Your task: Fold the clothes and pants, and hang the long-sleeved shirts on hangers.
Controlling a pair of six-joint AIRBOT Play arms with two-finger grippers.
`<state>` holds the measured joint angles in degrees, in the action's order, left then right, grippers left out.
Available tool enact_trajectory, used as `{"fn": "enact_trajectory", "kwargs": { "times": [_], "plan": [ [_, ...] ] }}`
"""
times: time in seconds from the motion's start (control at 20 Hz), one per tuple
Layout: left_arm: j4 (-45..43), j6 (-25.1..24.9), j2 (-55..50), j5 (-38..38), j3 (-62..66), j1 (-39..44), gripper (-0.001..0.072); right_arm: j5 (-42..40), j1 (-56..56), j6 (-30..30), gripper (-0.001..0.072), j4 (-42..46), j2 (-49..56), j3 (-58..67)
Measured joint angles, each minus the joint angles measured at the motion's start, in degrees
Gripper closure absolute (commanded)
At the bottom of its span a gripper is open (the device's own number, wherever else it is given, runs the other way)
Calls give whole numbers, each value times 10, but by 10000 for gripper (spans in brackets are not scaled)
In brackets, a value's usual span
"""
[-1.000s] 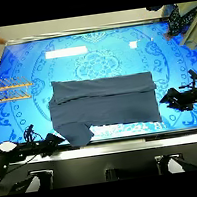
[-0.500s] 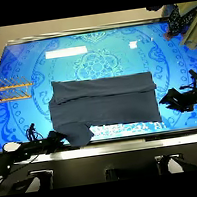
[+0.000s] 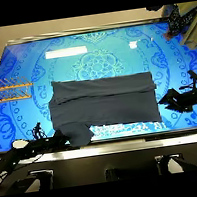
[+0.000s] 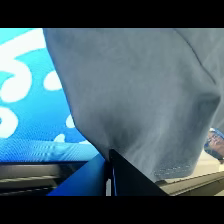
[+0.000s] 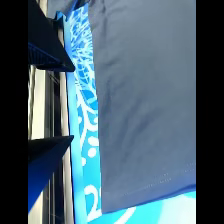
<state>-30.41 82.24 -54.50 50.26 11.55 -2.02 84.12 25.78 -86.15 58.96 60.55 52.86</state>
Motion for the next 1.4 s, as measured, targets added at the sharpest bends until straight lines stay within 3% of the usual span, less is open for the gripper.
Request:
{"fn": "enact_trajectory", "kwargs": {
  "times": [0.4, 0.75, 1.4],
  "plan": [
    [3, 0, -5, -2, 0, 7, 691, 6, 1, 5, 220, 12, 64, 7],
    [4, 0, -5, 10, 0, 7, 691, -33, 1, -12, 230, 125, 146, -1],
    [4, 0, -5, 13, 0, 7, 691, -61, 1, 17, 242, 96, 223, -16]
  ]
}}
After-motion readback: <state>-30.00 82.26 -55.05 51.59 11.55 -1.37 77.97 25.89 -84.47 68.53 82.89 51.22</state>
